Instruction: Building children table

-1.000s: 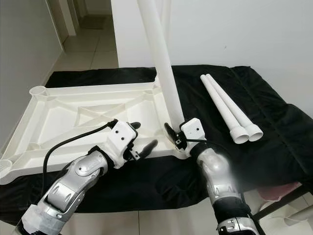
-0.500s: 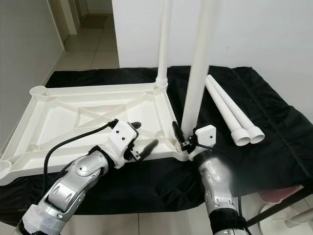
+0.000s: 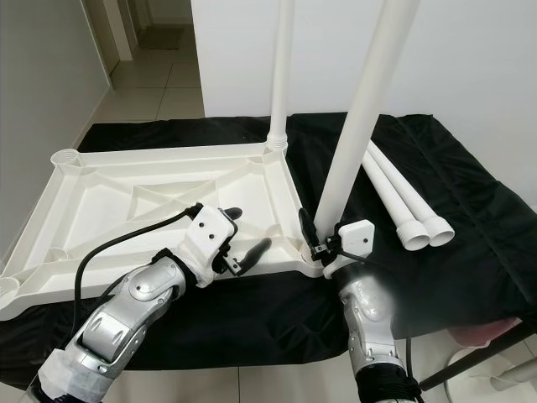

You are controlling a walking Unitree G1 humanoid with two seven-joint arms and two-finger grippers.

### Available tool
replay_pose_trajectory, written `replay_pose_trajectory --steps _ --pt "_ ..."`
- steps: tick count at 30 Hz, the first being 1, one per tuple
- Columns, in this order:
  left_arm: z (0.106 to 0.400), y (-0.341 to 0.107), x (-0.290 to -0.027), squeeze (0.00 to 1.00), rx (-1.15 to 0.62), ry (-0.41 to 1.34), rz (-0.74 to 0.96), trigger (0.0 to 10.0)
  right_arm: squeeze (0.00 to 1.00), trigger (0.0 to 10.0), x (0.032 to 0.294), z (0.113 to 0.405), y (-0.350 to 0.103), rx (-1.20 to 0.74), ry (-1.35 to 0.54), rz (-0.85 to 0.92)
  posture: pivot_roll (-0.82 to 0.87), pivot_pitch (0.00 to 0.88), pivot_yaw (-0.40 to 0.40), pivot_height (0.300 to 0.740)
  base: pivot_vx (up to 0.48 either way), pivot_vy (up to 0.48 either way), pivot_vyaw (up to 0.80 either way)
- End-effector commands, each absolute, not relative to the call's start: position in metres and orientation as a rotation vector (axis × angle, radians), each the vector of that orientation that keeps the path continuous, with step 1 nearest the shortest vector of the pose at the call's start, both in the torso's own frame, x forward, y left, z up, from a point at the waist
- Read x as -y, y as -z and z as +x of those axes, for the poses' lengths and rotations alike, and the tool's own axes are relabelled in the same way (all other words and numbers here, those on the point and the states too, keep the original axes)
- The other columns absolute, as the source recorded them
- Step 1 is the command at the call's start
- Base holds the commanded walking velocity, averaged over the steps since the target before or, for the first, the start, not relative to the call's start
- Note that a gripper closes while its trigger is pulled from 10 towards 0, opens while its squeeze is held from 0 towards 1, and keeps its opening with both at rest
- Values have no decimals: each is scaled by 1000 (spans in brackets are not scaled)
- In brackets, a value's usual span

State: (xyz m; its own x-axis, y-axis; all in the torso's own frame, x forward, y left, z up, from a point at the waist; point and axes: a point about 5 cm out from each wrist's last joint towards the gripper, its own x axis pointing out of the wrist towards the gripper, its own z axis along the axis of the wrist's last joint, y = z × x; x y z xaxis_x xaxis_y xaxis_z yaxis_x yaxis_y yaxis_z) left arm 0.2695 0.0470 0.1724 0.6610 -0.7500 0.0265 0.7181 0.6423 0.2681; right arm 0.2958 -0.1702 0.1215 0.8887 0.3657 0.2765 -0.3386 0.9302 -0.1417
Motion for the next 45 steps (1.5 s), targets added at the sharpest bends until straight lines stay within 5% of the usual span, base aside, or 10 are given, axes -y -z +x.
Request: replay_pose_trajectory --steps 1,16,17,25,26,27,28,45 --pt "270 -170 -48 0 120 874 254 10000 0 10000 163 289 -91 145 -425 -92 -3 9 19 740 0 0 0" --pt "269 -179 -46 51 136 924 147 10000 0 10000 161 296 -162 316 -537 33 -11 8 1 740 0 0 0" --pt "270 -180 -46 1000 133 932 125 10000 0 10000 162 296 -171 329 -559 26 -13 7 -2 740 0 0 0" --pt "277 -197 -47 1000 168 945 70 10000 0 10000 170 297 -194 348 -635 9 -14 2 -11 740 0 0 0" --pt "278 -202 -47 635 175 950 58 10000 0 10000 172 298 -194 325 -661 -4 -13 0 -14 740 0 0 0" --pt "278 -202 -47 635 175 950 58 10000 0 10000 172 298 -194 325 -661 -4 -13 0 -14 740 0 0 0" --pt "279 -210 -47 0 183 973 34 10000 0 10000 174 298 -192 281 -702 -52 -14 0 -15 740 0 0 0" --pt "259 -255 -40 0 193 1319 -78 10000 0 10000 170 280 -176 -15 -1021 -87 -28 0 -3 740 0 0 0"
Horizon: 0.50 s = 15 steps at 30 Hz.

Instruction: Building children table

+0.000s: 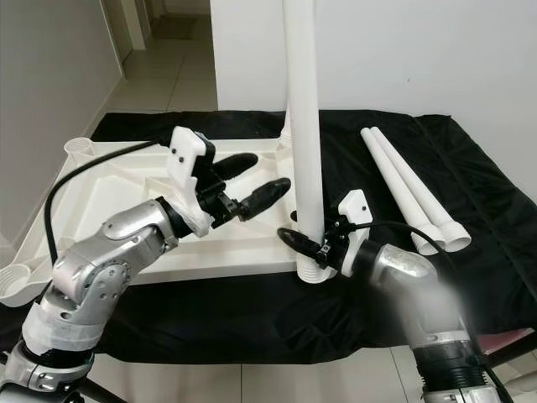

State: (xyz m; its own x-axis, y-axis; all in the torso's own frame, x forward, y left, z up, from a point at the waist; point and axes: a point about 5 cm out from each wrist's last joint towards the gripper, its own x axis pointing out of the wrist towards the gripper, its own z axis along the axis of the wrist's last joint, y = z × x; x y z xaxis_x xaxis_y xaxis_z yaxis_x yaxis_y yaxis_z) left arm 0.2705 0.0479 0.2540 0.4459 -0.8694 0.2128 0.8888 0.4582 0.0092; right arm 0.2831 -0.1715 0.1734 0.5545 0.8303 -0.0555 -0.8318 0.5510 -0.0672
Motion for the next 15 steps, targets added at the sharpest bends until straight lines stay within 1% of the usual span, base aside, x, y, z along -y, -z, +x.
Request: replay_pose_trajectory --steps 1,10,12,14,15 --pt "258 -255 -39 0 178 1328 -80 10000 0 10000 169 279 -177 -21 -1036 -85 -28 0 -3 740 0 0 0" --pt "261 -260 -33 0 147 1357 -129 10000 0 10000 162 277 -177 -46 -1109 -115 -42 0 12 740 0 0 0" --pt "264 -263 -29 0 67 1390 -186 10000 0 10000 156 274 -173 -88 -1169 -142 -45 0 17 740 0 0 0" --pt "264 -263 -29 0 67 1390 -186 10000 0 10000 156 274 -173 -88 -1169 -142 -45 0 17 740 0 0 0" --pt "265 -266 -29 0 45 1405 -225 10000 0 10000 153 273 -170 -107 -1192 -163 -55 0 28 740 0 0 0"
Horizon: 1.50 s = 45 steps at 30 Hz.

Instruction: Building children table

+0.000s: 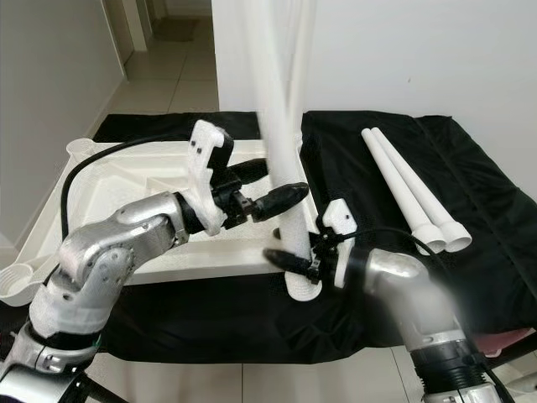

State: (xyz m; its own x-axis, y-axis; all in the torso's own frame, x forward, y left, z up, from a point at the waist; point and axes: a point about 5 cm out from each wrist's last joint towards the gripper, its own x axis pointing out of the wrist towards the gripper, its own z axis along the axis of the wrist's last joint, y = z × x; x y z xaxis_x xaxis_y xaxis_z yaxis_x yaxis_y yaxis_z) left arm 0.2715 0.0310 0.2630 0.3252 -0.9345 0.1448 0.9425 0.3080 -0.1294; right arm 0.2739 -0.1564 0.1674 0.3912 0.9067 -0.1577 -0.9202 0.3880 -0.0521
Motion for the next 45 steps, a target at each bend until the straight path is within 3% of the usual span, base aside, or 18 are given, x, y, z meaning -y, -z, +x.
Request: replay_pose_trajectory --steps 1,8,14,15,32,33,35,36,37,38,43,44,45 --pt "264 -270 -30 0 30 1430 -271 10000 0 10000 151 273 -169 -116 -1204 -170 -55 0 32 740 0 0 0" --pt "263 -287 -35 0 42 1507 -393 10000 0 10000 146 272 -164 -128 -1222 -166 -50 0 42 740 0 0 0" --pt "271 -295 -40 0 79 1470 -416 10000 0 10000 141 272 -162 -125 -1230 -153 -46 0 49 740 0 0 0" --pt "275 -297 -41 0 96 1447 -426 0 0 10000 140 272 -163 -121 -1225 -150 -46 0 51 740 0 0 0" --pt "284 -313 -50 0 145 1355 -485 0 0 10000 138 283 -171 -41 -1152 -124 -18 0 41 740 0 0 0" --pt "286 -316 -50 0 153 1333 -464 0 675 10000 138 287 -176 -9 -1124 -111 -7 0 38 740 0 0 0" --pt "286 -316 -50 0 153 1333 -464 0 675 10000 138 287 -176 -9 -1124 -111 -7 0 38 740 0 0 0" --pt "288 -320 -50 0 159 1311 -441 0 1000 10000 138 290 -179 5 -1112 -82 -4 0 37 740 0 0 0" --pt "288 -320 -50 0 159 1311 -441 0 1000 10000 138 290 -179 5 -1112 -82 -4 0 37 740 0 0 0" --pt "291 -326 -49 0 171 1281 -415 10000 1000 10000 138 295 -185 33 -1093 -76 2 0 37 740 0 0 0" --pt "299 -339 -49 0 185 1226 -400 10000 1000 10000 136 304 -197 89 -1043 -69 9 0 42 740 0 0 0" --pt "304 -345 -49 0 196 1173 -384 10000 0 10000 132 310 -204 130 -1000 -75 7 0 45 740 0 0 0" --pt "308 -349 -49 0 201 1131 -372 10000 0 10000 128 314 -211 175 -956 -79 -1 0 50 740 0 0 0"
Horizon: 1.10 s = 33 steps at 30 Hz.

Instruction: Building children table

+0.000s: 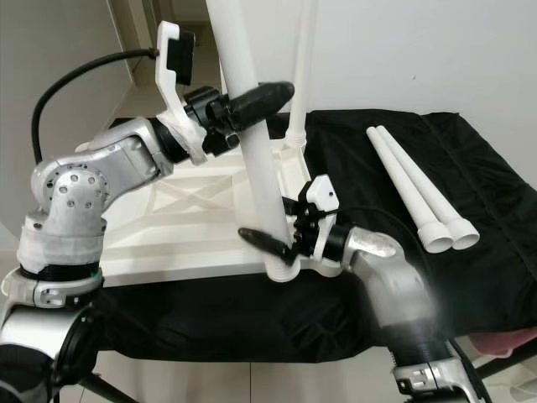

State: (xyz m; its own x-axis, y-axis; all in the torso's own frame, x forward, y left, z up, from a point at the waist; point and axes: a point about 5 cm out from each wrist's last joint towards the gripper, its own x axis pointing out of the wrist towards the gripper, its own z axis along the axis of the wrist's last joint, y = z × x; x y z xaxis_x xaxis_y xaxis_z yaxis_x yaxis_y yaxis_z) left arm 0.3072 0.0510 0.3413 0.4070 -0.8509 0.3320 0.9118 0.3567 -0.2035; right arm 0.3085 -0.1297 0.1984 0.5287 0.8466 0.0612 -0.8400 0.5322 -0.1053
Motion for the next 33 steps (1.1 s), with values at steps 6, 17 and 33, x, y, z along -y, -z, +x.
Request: replay_pose_trajectory --steps 6,17,33 --pt "315 -358 -40 0 226 1061 -337 10000 0 10000 115 329 -223 250 -776 -84 -19 0 60 740 0 0 0" --pt "332 -364 -28 0 235 953 -327 10000 0 10000 99 344 -219 243 -590 -181 -50 0 98 740 0 0 0" --pt "336 -375 -3 0 322 784 -262 10000 0 10000 82 363 -215 219 -206 -227 -67 0 84 740 0 0 0"
